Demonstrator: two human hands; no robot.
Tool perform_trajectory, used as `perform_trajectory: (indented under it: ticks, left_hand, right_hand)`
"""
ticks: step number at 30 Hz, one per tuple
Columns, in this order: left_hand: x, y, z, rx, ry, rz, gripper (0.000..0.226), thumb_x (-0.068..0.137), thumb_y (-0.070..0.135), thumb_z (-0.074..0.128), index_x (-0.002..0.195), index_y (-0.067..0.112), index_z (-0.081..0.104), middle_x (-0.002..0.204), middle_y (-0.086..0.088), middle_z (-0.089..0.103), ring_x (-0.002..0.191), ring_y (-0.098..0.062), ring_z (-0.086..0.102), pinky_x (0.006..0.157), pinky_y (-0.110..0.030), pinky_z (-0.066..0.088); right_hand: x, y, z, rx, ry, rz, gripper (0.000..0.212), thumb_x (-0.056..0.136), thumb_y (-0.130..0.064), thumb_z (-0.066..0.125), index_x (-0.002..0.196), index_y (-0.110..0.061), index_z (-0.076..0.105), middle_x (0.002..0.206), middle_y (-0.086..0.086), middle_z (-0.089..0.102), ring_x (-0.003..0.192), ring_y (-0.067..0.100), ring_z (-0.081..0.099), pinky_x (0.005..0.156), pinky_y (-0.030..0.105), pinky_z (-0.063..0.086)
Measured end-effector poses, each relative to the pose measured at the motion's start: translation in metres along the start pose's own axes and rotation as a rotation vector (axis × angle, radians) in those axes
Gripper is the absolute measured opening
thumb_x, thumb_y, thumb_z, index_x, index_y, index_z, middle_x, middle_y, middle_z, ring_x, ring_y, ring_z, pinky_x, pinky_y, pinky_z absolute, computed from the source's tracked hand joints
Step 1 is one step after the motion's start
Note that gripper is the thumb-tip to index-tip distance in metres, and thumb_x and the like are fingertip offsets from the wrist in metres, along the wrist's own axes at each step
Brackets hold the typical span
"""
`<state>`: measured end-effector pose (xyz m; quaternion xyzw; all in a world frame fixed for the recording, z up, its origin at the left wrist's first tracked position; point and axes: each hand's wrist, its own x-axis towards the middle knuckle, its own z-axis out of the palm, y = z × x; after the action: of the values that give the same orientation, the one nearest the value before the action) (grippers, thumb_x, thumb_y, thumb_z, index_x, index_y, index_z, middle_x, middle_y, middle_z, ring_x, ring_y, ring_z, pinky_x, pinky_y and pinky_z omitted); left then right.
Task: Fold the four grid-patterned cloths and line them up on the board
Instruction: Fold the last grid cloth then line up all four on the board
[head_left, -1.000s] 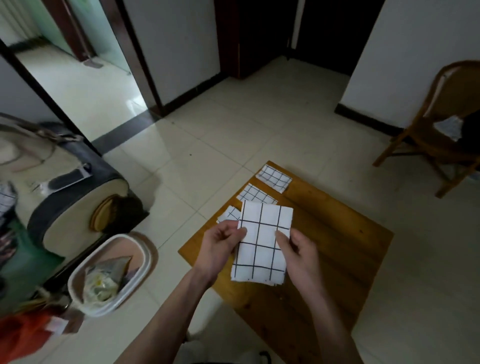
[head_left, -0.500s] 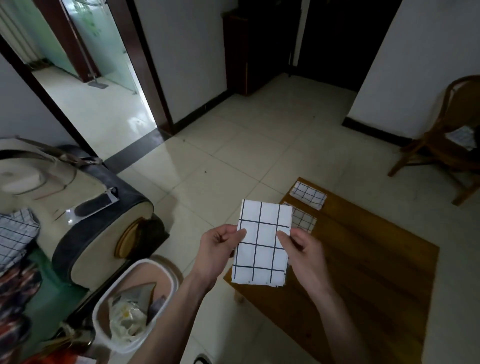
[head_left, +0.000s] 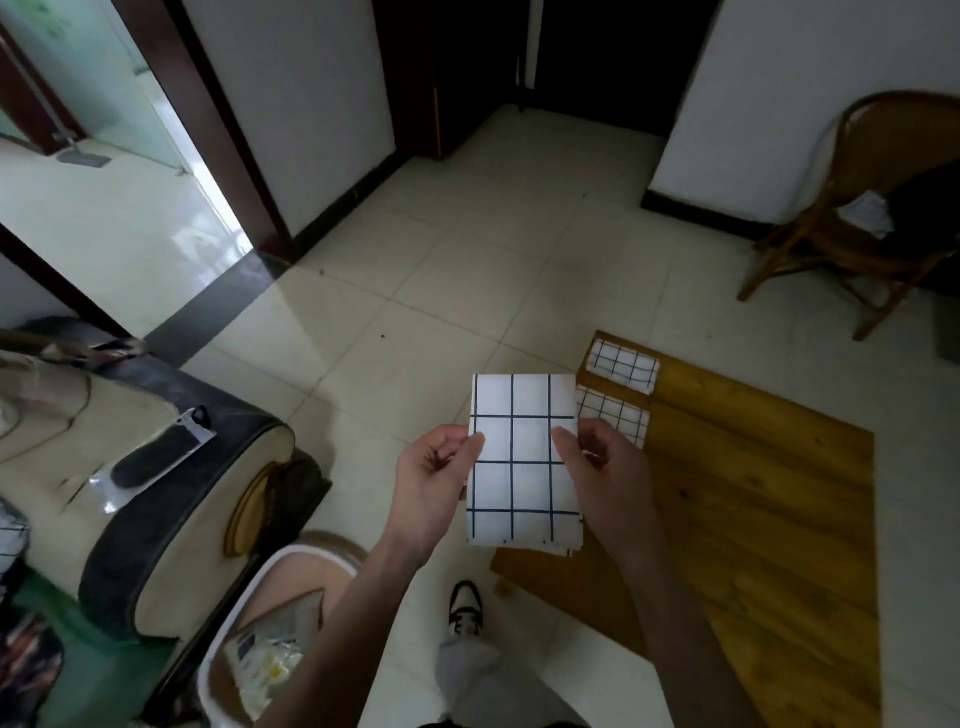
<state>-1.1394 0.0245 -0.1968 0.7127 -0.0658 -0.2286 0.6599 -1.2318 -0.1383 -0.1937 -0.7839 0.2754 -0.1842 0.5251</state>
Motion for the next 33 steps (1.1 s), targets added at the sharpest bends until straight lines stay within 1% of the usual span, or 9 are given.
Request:
perform_trajectory:
  ticks: [2, 4, 9, 13, 16, 20, 25, 29, 33]
  left_hand:
    - [0.022, 0.0, -0.006, 0.043, -0.013, 0.02, 0.021, 0.102, 0.021, 0.065, 0.088, 0.006, 0.068, 0.064, -0.013, 0.045, 0.066, -0.019, 0.049, 0.061, -0.029, 0.051]
    - [0.047, 0.001, -0.01, 0.061, -0.033, 0.04, 0.023, 0.102, 0.023, 0.065, 0.088, 0.006, 0.067, 0.071, -0.022, 0.047, 0.069, -0.022, 0.049, 0.063, -0.032, 0.052]
    - [0.104, 0.019, -0.013, 0.112, -0.068, 0.055, 0.027, 0.103, 0.018, 0.062, 0.076, 0.018, 0.064, 0.065, 0.002, 0.047, 0.064, -0.011, 0.048, 0.061, -0.026, 0.05]
    - [0.149, 0.033, -0.014, 0.147, -0.093, 0.119, 0.024, 0.103, 0.02, 0.061, 0.086, 0.004, 0.065, 0.068, -0.006, 0.049, 0.065, -0.014, 0.049, 0.062, -0.029, 0.05]
    - [0.179, 0.043, -0.011, 0.156, -0.117, 0.131, 0.02, 0.104, 0.018, 0.06, 0.091, 0.006, 0.069, 0.07, -0.01, 0.058, 0.064, -0.013, 0.053, 0.059, -0.023, 0.049]
    - [0.219, 0.053, 0.0, 0.164, -0.183, 0.114, 0.015, 0.104, 0.021, 0.06, 0.098, 0.014, 0.072, 0.077, -0.001, 0.07, 0.068, -0.011, 0.064, 0.061, -0.023, 0.053]
    - [0.275, 0.061, 0.027, 0.195, -0.272, 0.119, 0.012, 0.102, 0.017, 0.063, 0.097, 0.014, 0.074, 0.069, 0.012, 0.066, 0.064, 0.002, 0.057, 0.061, -0.015, 0.046]
    - [0.325, 0.067, 0.054, 0.259, -0.398, 0.127, 0.014, 0.101, 0.017, 0.064, 0.093, 0.014, 0.074, 0.067, 0.014, 0.064, 0.061, 0.003, 0.054, 0.059, -0.015, 0.045]
    - [0.368, 0.076, 0.079, 0.301, -0.567, 0.18, 0.014, 0.1, 0.015, 0.064, 0.089, 0.011, 0.071, 0.062, 0.019, 0.059, 0.059, 0.0, 0.05, 0.061, -0.017, 0.041]
  right_hand:
    - [0.015, -0.002, 0.012, 0.01, 0.035, 0.008, 0.013, 0.101, -0.026, 0.063, 0.088, -0.025, 0.065, 0.077, -0.01, 0.064, 0.077, -0.003, 0.061, 0.066, 0.008, 0.047]
    - [0.034, -0.001, 0.024, 0.033, 0.069, 0.013, 0.011, 0.101, -0.027, 0.063, 0.091, -0.029, 0.065, 0.083, -0.008, 0.067, 0.082, 0.001, 0.062, 0.07, 0.009, 0.049]
    - [0.083, -0.004, 0.048, 0.071, 0.144, 0.061, 0.011, 0.102, -0.029, 0.061, 0.1, -0.021, 0.068, 0.092, -0.005, 0.069, 0.087, 0.0, 0.062, 0.072, 0.01, 0.05]
    - [0.122, -0.008, 0.064, 0.08, 0.205, 0.07, 0.008, 0.102, -0.03, 0.06, 0.096, -0.035, 0.063, 0.092, -0.012, 0.068, 0.088, -0.004, 0.063, 0.074, 0.017, 0.049]
    - [0.146, -0.007, 0.068, 0.082, 0.249, 0.089, 0.007, 0.102, -0.031, 0.06, 0.1, -0.029, 0.066, 0.093, -0.011, 0.069, 0.089, -0.002, 0.063, 0.078, 0.021, 0.05]
    - [0.176, -0.002, 0.069, 0.104, 0.318, 0.128, 0.011, 0.102, -0.034, 0.059, 0.101, -0.026, 0.067, 0.092, -0.01, 0.068, 0.088, 0.001, 0.063, 0.08, 0.027, 0.055]
    - [0.21, 0.002, 0.066, 0.125, 0.43, 0.182, 0.02, 0.105, -0.029, 0.056, 0.093, -0.016, 0.065, 0.075, -0.001, 0.059, 0.064, 0.002, 0.053, 0.06, 0.015, 0.044]
    - [0.239, 0.004, 0.065, 0.104, 0.569, 0.246, 0.032, 0.105, -0.029, 0.056, 0.078, -0.012, 0.054, 0.065, 0.0, 0.047, 0.059, 0.007, 0.045, 0.055, 0.019, 0.04]
    - [0.261, 0.005, 0.066, 0.116, 0.705, 0.346, 0.029, 0.104, -0.032, 0.056, 0.083, -0.012, 0.058, 0.065, 0.0, 0.051, 0.058, 0.009, 0.047, 0.053, 0.026, 0.042]
